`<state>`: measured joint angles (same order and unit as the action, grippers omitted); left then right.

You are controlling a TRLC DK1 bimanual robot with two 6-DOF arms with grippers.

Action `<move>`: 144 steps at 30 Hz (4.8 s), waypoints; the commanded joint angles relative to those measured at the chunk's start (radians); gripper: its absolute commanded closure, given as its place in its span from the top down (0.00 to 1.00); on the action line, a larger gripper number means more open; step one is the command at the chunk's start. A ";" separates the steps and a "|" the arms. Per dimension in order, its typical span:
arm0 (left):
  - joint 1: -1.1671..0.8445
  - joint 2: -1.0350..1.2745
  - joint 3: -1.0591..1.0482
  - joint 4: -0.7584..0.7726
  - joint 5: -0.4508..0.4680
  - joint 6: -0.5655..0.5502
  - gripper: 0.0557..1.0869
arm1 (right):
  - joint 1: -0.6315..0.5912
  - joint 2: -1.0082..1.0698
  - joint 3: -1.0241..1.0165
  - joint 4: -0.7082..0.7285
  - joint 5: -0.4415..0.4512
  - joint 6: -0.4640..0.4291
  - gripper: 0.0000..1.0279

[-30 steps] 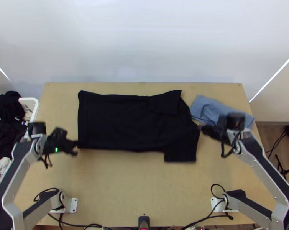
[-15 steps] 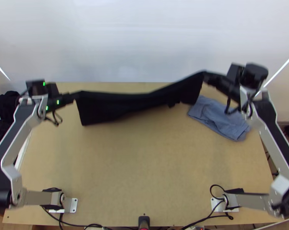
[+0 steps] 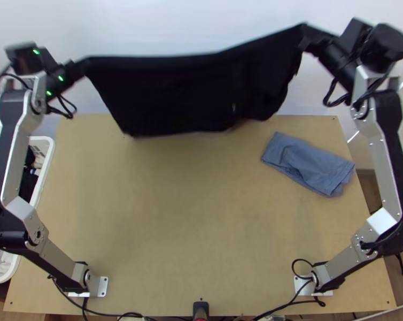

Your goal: Fold the t-shirt

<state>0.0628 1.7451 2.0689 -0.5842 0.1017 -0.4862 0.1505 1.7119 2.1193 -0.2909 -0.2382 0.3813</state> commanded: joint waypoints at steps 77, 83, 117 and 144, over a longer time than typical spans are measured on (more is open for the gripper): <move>0.081 -0.360 -0.240 0.313 0.196 -0.187 0.04 | -0.019 -0.299 -0.309 0.214 -0.164 0.254 0.03; 0.048 -0.587 -0.280 0.107 0.273 -0.212 0.04 | -0.019 -0.545 -0.369 -0.008 -0.263 0.266 0.03; 0.164 -0.980 -1.293 0.207 0.328 0.054 0.04 | 0.060 -0.810 -1.136 -0.005 -0.403 0.248 0.03; 0.149 -0.012 -1.003 0.644 0.208 0.095 0.04 | 0.057 0.018 -0.932 0.164 -0.141 0.246 0.03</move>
<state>0.2180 1.5558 0.9512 0.0612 0.3332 -0.3943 0.2268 1.5391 1.0679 -0.0532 -0.4557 0.6243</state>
